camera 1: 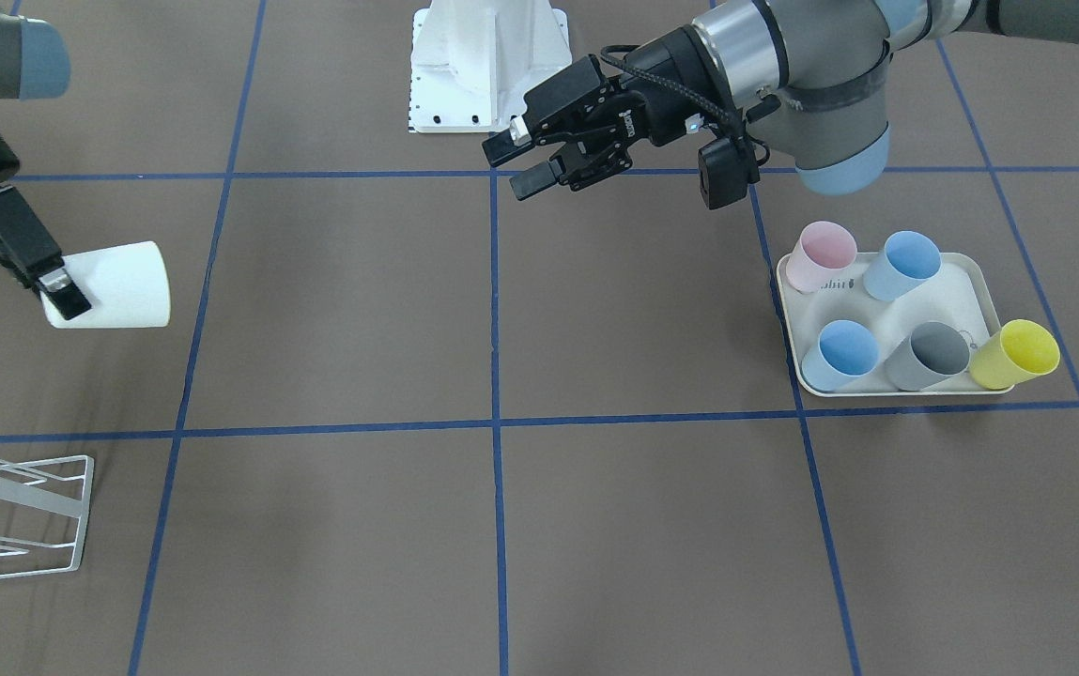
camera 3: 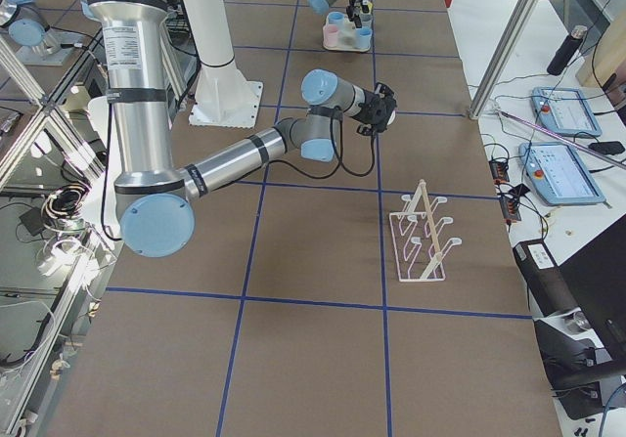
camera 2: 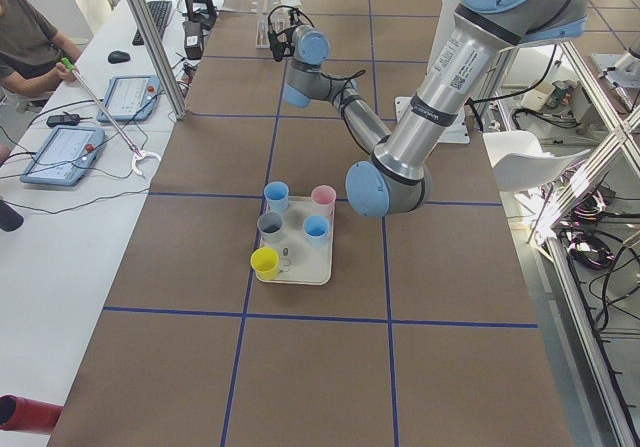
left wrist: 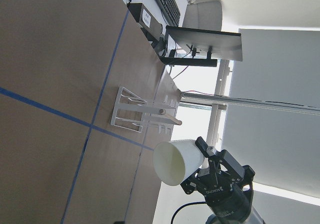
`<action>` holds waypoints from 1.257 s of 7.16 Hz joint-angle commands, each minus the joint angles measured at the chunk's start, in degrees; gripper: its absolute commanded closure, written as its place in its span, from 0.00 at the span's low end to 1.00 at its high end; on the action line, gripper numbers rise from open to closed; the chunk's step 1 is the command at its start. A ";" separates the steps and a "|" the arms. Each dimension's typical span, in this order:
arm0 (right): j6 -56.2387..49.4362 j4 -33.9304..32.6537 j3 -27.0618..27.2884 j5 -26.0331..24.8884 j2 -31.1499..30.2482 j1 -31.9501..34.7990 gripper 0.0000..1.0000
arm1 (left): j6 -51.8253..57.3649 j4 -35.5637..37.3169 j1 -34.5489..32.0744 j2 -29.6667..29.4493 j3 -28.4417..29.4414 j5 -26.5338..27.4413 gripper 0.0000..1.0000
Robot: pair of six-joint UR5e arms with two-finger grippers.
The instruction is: Transfer IKEA cup to right arm and place on rack
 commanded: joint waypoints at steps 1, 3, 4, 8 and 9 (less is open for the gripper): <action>-9.09 -0.19 1.04 -11.07 -4.78 0.35 1.00 | 0.24 0.02 -0.01 0.01 0.79 0.06 0.26; -21.91 -1.25 1.04 -16.47 -10.03 0.35 1.00 | 1.03 0.02 0.08 0.01 1.67 0.15 0.26; -28.71 -1.33 0.95 -18.93 -11.36 0.27 1.00 | 1.12 0.02 0.08 0.01 1.76 0.15 0.26; -40.58 -6.68 -3.26 -29.22 -4.28 -4.29 1.00 | 1.56 0.02 -0.10 0.01 1.59 0.15 0.26; -36.82 -6.78 -3.88 -29.50 -3.21 -5.43 1.00 | 1.56 0.02 -0.18 0.01 1.41 0.06 0.26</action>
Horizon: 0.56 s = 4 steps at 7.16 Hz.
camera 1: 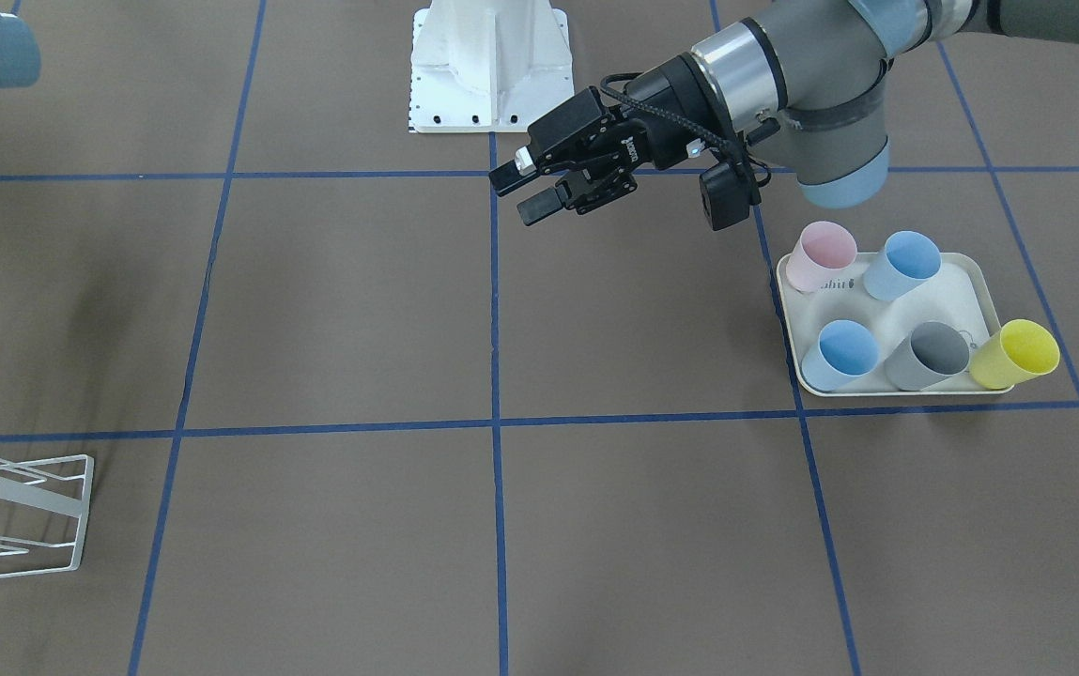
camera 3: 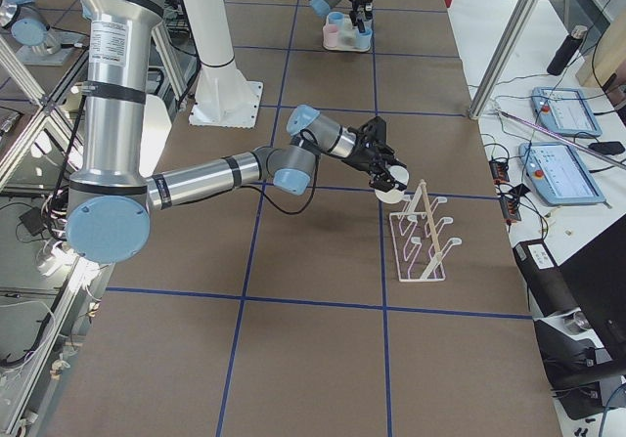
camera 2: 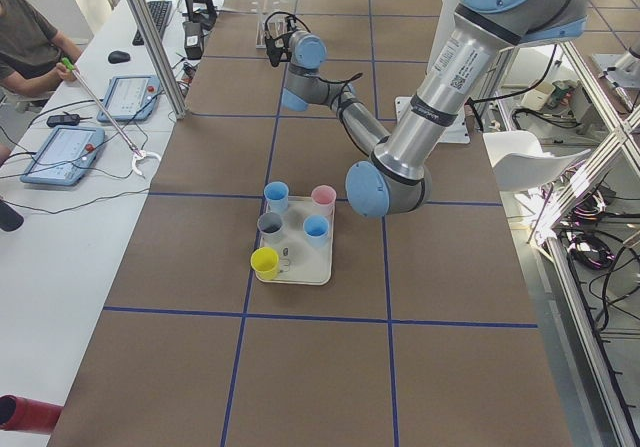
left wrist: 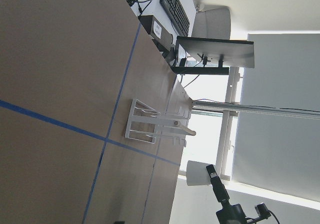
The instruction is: Transfer IKEA cup to right arm and place on rack
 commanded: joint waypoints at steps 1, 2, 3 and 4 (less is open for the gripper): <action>3.32 -0.41 -1.60 -1.75 1.35 -1.57 1.00 | 0.09 0.00 -0.24 0.00 -0.42 -0.15 0.26; 3.23 -0.32 -1.87 -1.93 1.26 -1.66 1.00 | 0.01 0.00 -0.33 0.09 -0.42 -0.07 0.26; 2.71 -0.23 -2.83 -2.11 1.69 -1.66 1.00 | 0.01 0.00 -0.33 0.09 -0.42 -0.07 0.26; 2.70 -0.23 -3.36 -2.11 2.30 -1.75 1.00 | 0.01 0.00 -0.33 0.09 -0.42 -0.07 0.26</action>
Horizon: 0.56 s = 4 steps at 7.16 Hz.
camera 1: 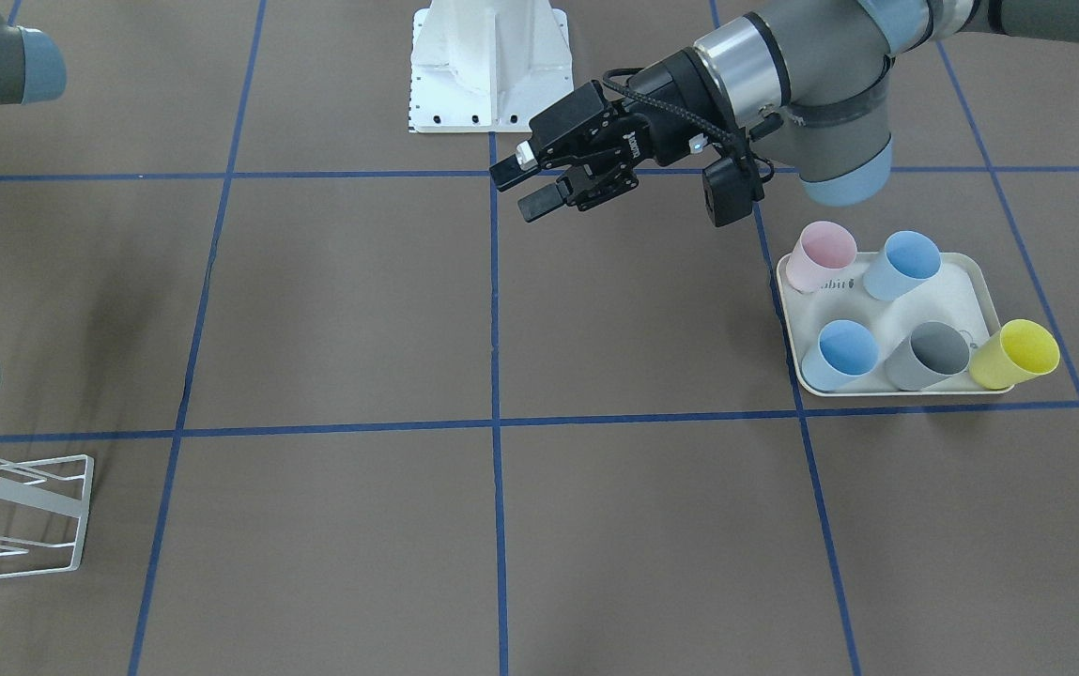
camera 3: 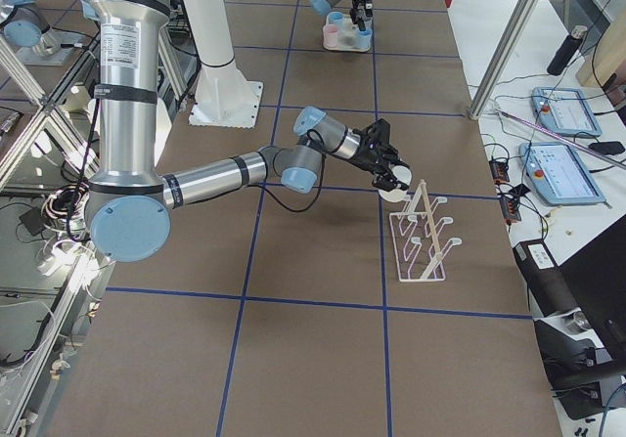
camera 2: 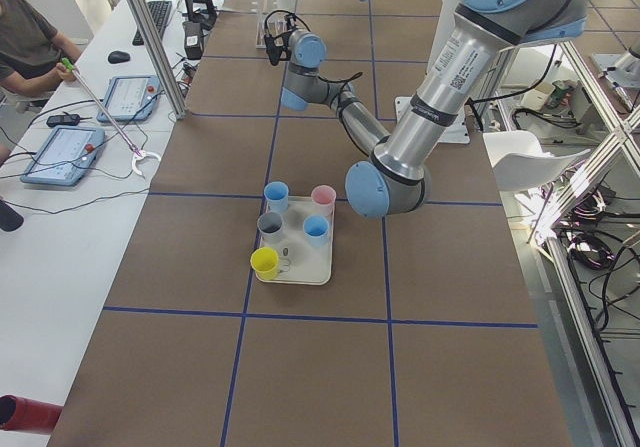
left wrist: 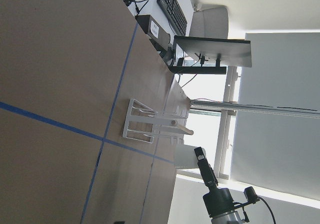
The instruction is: Transfer IKEA cup to right arm and place on rack
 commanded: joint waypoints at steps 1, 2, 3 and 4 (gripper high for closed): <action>-0.13 0.39 -1.99 -0.03 0.60 -0.10 1.00 | -0.01 0.00 -0.03 0.02 -0.11 0.01 0.26; -0.13 0.40 -2.18 -0.03 0.77 -0.10 1.00 | -0.01 0.00 -0.03 0.02 -0.19 -0.08 0.26; -0.22 0.40 -2.79 -0.03 1.73 -0.10 1.00 | -0.01 0.00 -0.03 0.02 -0.20 0.01 0.26; -0.22 0.40 -2.97 -0.11 1.83 -0.01 1.00 | -0.01 0.78 -0.03 -0.07 -0.28 -0.08 0.26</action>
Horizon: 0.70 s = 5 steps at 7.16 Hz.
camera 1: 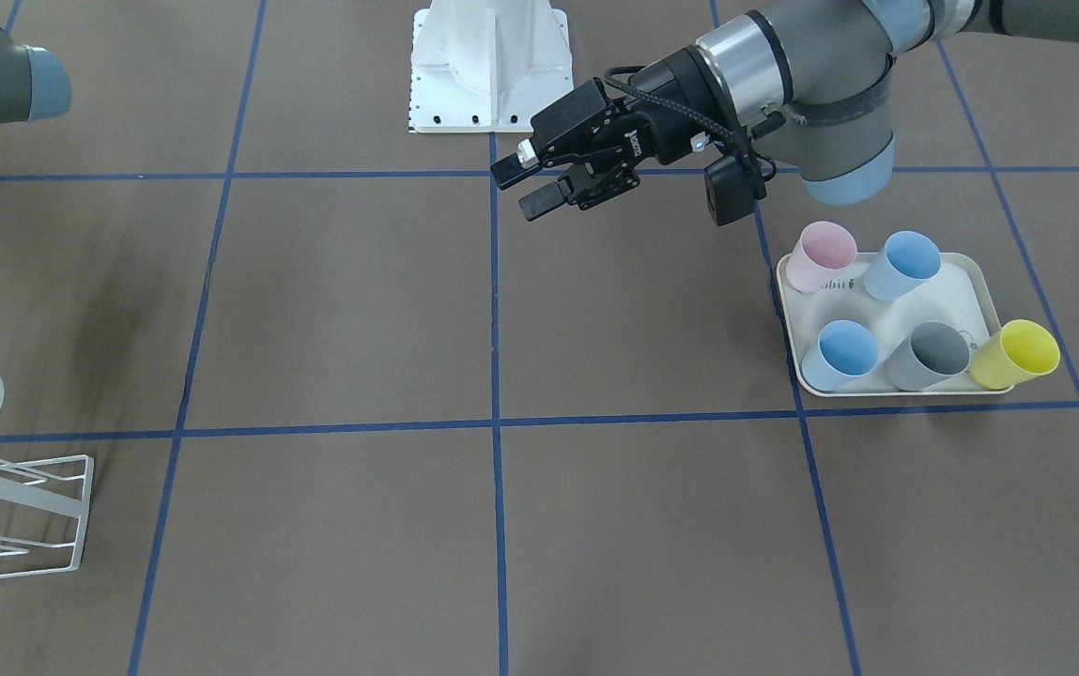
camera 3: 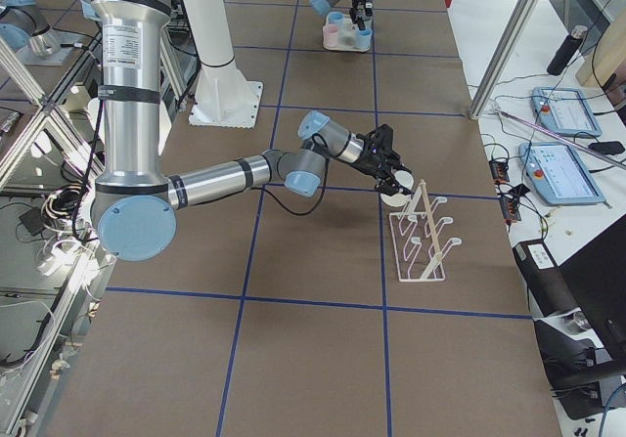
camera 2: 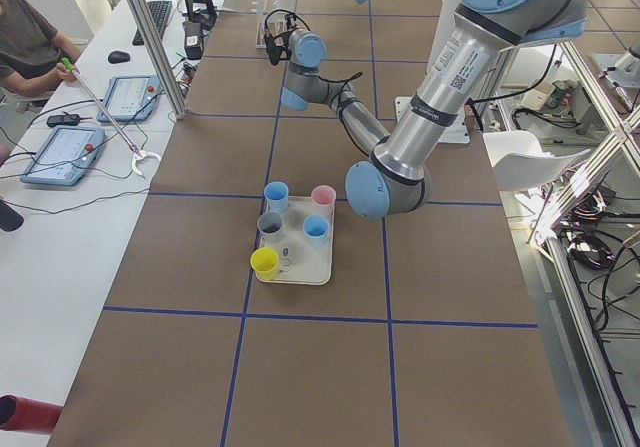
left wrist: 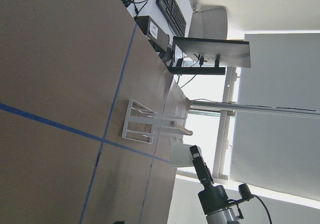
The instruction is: Transfer IKEA cup to right arm and place on rack
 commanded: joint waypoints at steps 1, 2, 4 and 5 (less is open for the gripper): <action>-0.03 0.01 -0.32 -0.32 0.40 0.07 1.00 | 0.00 0.93 0.00 -0.07 -0.34 -0.05 0.26; -0.03 0.01 0.03 -1.11 0.40 0.15 1.00 | 0.00 0.94 0.00 -0.07 -0.25 -0.05 0.26; -0.03 0.10 0.03 -1.64 0.40 0.15 1.00 | 0.00 1.02 0.00 -0.07 -0.25 -0.05 0.26; 0.06 0.10 -0.66 -1.64 0.75 0.07 1.00 | 0.00 0.94 0.00 0.01 -0.25 -0.05 0.26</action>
